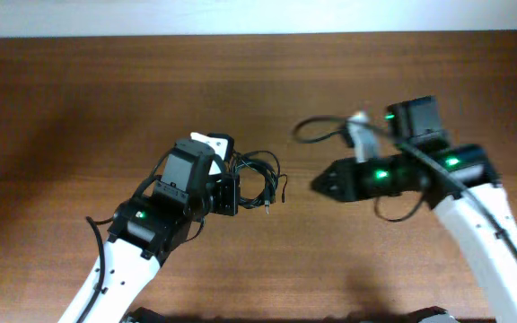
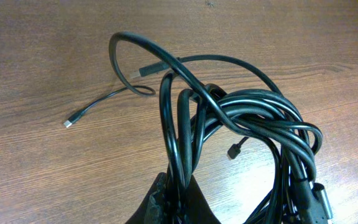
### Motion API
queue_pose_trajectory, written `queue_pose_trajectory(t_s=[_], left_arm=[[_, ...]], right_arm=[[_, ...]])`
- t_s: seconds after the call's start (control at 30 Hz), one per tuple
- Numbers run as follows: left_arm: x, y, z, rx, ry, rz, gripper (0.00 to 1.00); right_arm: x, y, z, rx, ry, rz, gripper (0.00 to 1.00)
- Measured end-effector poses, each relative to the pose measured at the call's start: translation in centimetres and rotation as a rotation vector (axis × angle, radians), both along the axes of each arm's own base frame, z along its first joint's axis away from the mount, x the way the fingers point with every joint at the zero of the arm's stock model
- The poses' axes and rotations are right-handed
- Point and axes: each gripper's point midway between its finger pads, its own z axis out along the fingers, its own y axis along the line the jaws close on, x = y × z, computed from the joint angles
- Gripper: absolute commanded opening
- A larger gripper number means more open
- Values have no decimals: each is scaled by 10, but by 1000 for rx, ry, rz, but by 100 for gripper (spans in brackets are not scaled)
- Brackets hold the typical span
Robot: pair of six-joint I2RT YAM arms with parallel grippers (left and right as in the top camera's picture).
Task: Untangle cables
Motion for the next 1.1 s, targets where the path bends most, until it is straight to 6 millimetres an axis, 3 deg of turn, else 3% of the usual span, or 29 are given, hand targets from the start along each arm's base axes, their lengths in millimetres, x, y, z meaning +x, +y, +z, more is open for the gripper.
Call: queue_pose_trajectory(t_s=[0.13,0.23,0.4,0.53,0.57,0.6,0.97,1.1], left_arm=[[0,0,0,-104,80,150,0],[-1,0,-1,-189,148,272,0],[-4,-6,0,-243,191,288,0],[-4,-7,1,-247,191,286,0],[-4,-7,1,-246,190,286,0],[-4,-6,1,-246,190,286,0],[1,0,1,-240,171,325,0],[2,0,2,-235,163,316,0]], right_arm=[[-15,52,5,-1,-25,44,47],[-7,54,-5,-89,-22,-82,48],[10,59,-12,-94,-15,-141,44],[8,66,-21,-85,38,-125,20],[6,67,-20,-77,44,-118,7],[5,69,-19,-67,49,-109,4],[1,105,17,183,123,-39,4],[-1,109,22,218,177,-55,4]])
